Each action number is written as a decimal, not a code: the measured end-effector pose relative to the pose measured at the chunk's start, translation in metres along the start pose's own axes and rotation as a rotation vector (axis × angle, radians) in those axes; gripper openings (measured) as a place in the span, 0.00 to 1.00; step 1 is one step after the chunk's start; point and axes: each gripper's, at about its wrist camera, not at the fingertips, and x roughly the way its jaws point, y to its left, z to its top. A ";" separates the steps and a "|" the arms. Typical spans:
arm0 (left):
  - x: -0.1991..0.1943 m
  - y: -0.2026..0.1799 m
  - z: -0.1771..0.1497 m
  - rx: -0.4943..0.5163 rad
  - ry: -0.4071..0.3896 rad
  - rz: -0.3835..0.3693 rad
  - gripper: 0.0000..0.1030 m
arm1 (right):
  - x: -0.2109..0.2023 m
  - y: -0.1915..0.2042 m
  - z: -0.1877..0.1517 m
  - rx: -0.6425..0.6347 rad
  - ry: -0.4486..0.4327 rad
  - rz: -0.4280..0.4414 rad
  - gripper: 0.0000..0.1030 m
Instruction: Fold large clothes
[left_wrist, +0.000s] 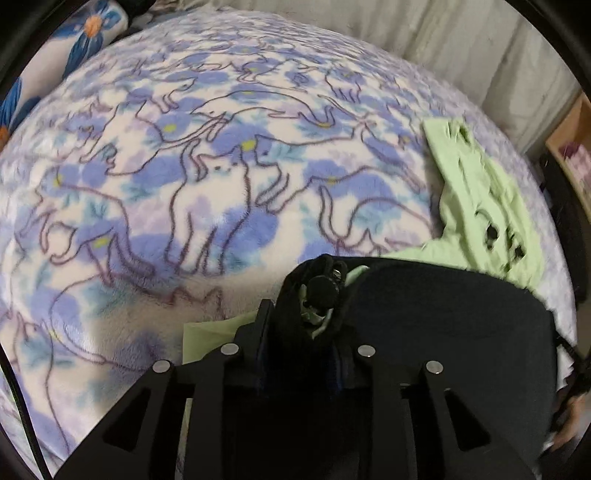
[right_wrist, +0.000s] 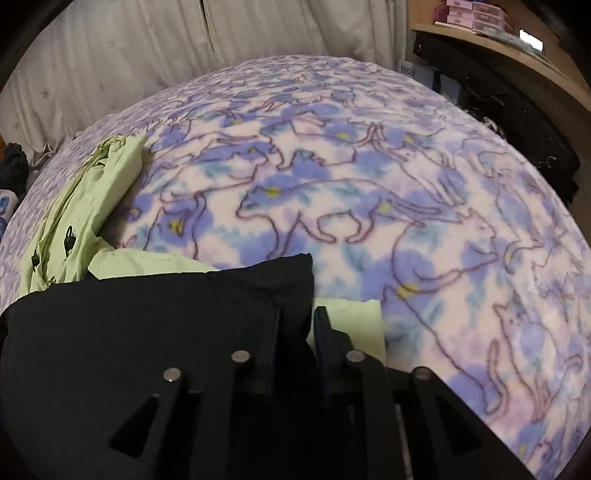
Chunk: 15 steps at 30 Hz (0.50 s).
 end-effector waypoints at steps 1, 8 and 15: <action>-0.006 0.005 0.002 -0.018 -0.010 -0.003 0.39 | -0.004 0.000 0.000 0.000 -0.008 0.005 0.23; -0.055 0.034 0.005 -0.093 -0.153 0.145 0.64 | -0.053 0.005 0.008 0.056 -0.114 0.113 0.29; -0.059 -0.037 -0.025 0.093 -0.141 0.116 0.33 | -0.065 0.106 -0.009 -0.106 -0.059 0.269 0.29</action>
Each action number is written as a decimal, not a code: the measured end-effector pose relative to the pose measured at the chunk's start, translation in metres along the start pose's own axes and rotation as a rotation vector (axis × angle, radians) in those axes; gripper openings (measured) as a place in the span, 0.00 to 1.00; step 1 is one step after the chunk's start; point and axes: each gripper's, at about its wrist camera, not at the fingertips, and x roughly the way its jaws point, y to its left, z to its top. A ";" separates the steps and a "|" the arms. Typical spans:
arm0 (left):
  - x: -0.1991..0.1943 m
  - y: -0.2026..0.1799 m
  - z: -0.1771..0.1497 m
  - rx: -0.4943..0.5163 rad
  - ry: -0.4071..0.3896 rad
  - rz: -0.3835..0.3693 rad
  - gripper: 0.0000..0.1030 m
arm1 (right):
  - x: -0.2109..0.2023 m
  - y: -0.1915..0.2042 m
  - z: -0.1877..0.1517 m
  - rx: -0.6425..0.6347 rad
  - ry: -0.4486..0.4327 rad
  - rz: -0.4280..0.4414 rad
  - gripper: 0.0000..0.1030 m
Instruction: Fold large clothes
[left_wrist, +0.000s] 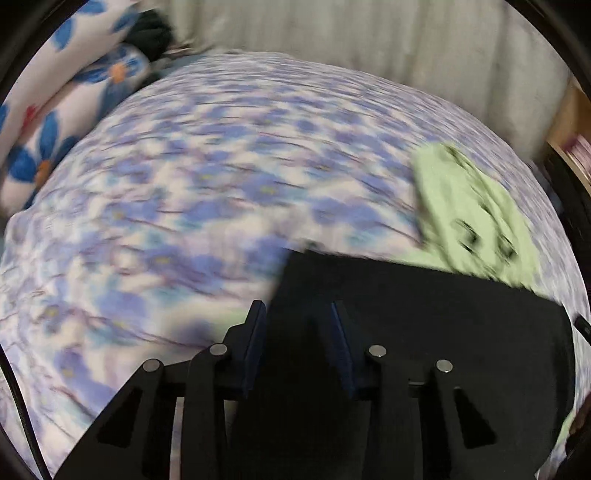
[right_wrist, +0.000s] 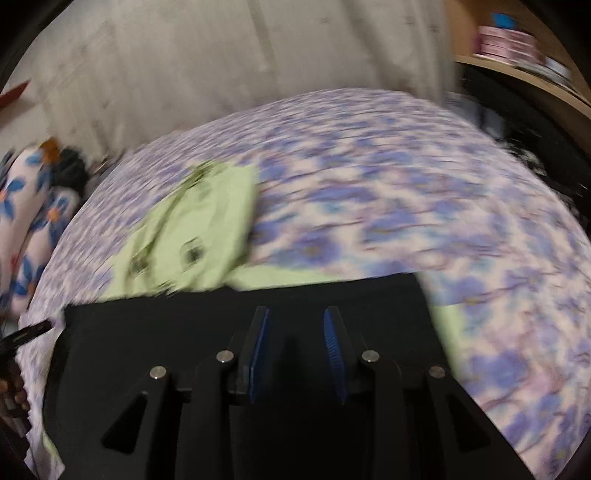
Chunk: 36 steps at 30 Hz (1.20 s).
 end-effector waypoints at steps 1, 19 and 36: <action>0.001 -0.014 -0.002 0.007 -0.005 -0.020 0.33 | 0.004 0.012 -0.003 -0.014 0.010 0.023 0.29; 0.062 0.009 0.004 -0.085 -0.016 0.017 0.07 | 0.042 -0.112 -0.004 0.109 0.026 -0.274 0.20; -0.045 -0.071 -0.085 0.003 -0.002 -0.019 0.46 | -0.040 0.016 -0.063 0.026 0.043 0.009 0.34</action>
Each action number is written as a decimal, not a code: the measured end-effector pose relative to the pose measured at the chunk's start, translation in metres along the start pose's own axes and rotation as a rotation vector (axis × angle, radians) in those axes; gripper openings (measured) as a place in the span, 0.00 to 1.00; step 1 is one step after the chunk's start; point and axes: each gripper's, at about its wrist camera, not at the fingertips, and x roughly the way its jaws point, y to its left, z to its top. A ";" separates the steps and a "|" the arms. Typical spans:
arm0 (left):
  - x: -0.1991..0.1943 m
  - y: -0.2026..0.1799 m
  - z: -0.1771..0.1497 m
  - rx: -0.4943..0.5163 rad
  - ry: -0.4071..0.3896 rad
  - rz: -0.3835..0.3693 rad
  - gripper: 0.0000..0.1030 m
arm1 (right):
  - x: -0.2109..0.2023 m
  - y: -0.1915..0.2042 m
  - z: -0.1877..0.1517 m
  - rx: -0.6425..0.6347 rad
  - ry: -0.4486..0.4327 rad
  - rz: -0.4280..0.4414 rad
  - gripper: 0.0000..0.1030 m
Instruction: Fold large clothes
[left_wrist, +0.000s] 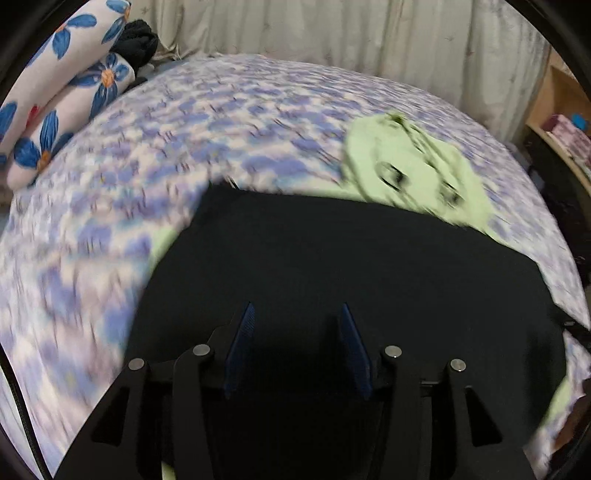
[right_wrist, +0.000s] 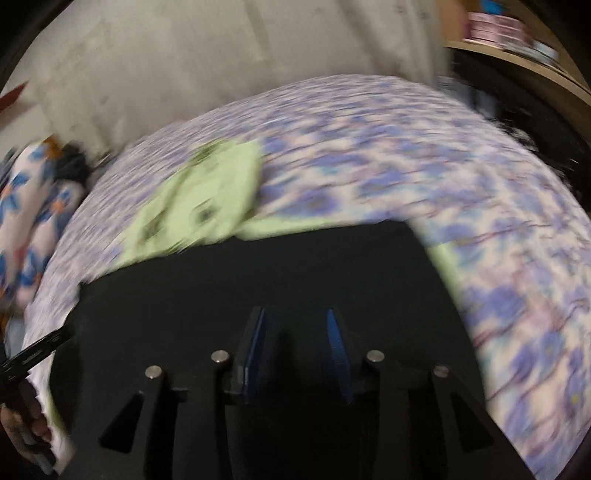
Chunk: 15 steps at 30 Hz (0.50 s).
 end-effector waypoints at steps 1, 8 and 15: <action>-0.006 -0.006 -0.013 -0.005 0.004 -0.019 0.46 | 0.000 0.010 -0.007 -0.015 0.009 0.022 0.34; -0.016 -0.021 -0.080 0.030 -0.034 0.053 0.46 | 0.002 0.058 -0.064 -0.095 0.055 0.081 0.35; -0.024 0.022 -0.083 -0.044 -0.043 0.117 0.46 | -0.018 -0.025 -0.084 -0.031 0.055 -0.102 0.34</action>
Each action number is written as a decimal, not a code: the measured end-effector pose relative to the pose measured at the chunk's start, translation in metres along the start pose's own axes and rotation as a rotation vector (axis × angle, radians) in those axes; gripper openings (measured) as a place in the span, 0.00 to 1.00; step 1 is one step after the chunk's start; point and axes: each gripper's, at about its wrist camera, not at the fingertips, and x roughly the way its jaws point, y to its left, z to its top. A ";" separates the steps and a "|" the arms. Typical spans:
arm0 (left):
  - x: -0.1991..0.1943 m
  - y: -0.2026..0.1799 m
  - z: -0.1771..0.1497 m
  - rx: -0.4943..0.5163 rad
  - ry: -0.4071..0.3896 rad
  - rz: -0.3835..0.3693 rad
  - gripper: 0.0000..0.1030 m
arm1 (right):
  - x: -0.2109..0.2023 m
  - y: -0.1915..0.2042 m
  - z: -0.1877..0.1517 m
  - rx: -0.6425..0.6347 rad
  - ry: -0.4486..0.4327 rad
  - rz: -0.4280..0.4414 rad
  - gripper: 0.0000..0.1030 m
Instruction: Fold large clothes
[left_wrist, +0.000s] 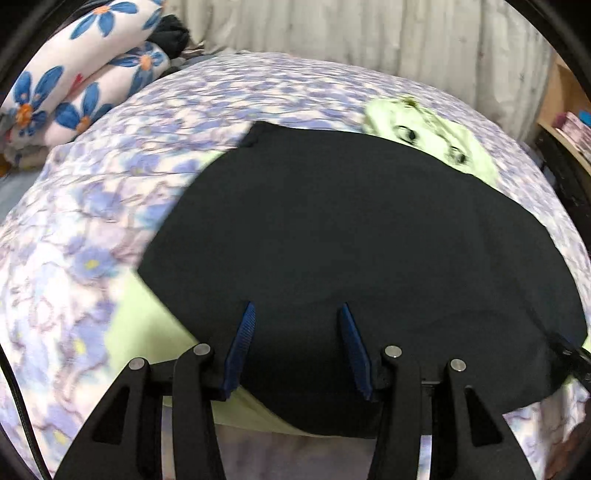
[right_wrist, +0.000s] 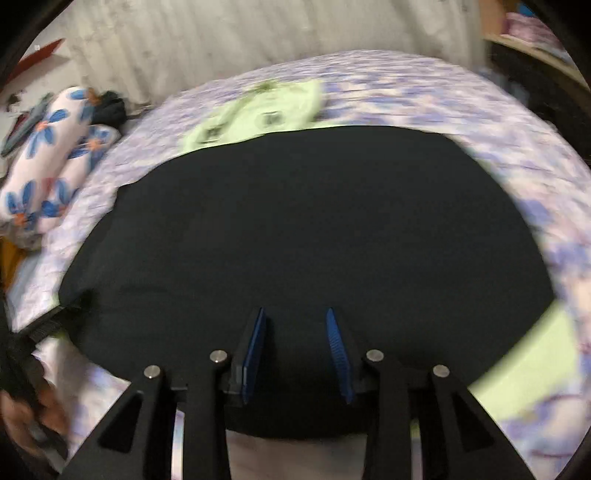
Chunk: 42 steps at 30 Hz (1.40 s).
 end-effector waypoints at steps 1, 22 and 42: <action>0.000 0.005 0.001 -0.007 -0.004 0.009 0.46 | -0.003 -0.016 -0.003 0.019 -0.001 -0.075 0.34; -0.025 0.006 0.003 0.018 0.030 0.053 0.55 | -0.025 -0.047 -0.014 0.149 0.086 -0.129 0.40; -0.090 -0.009 0.105 0.186 -0.028 0.077 0.71 | -0.077 0.009 0.098 -0.026 0.030 0.034 0.40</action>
